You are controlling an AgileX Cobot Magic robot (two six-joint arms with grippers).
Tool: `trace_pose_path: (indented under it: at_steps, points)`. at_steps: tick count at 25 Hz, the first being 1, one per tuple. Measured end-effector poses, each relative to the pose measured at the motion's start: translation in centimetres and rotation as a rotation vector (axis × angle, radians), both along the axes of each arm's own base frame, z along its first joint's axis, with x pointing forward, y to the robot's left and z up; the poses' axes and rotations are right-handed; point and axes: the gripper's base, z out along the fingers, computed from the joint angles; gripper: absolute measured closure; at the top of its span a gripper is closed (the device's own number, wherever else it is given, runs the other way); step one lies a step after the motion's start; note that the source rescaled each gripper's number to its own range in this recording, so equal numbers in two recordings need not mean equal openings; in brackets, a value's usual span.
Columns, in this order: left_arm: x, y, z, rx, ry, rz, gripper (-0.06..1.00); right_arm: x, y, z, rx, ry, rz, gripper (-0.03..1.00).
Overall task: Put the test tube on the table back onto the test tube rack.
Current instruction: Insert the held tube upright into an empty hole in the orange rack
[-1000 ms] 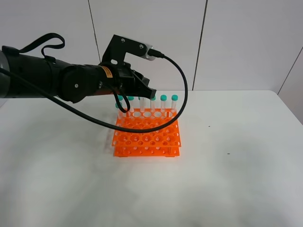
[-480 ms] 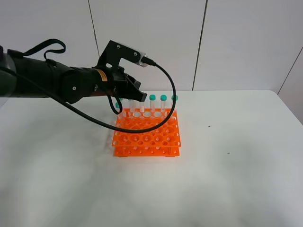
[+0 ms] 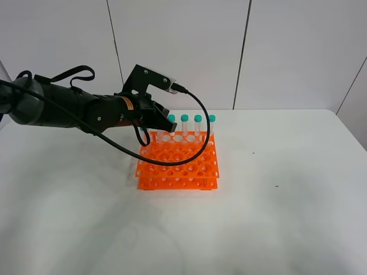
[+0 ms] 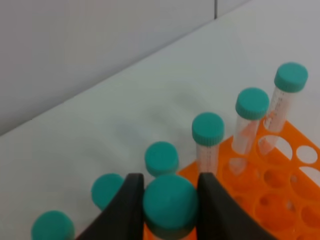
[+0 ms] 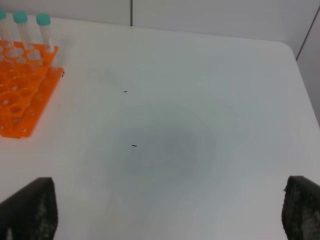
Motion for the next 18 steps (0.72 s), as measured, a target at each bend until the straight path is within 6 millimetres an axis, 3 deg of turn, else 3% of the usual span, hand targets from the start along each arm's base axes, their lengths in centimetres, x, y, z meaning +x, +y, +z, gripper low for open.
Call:
trace_pose_path:
  at_steps: [18]
  points:
    - [0.6,1.1,0.0,-0.024,-0.004,0.036,0.94,0.0,0.0,0.0,0.0,0.0,0.0,-0.03]
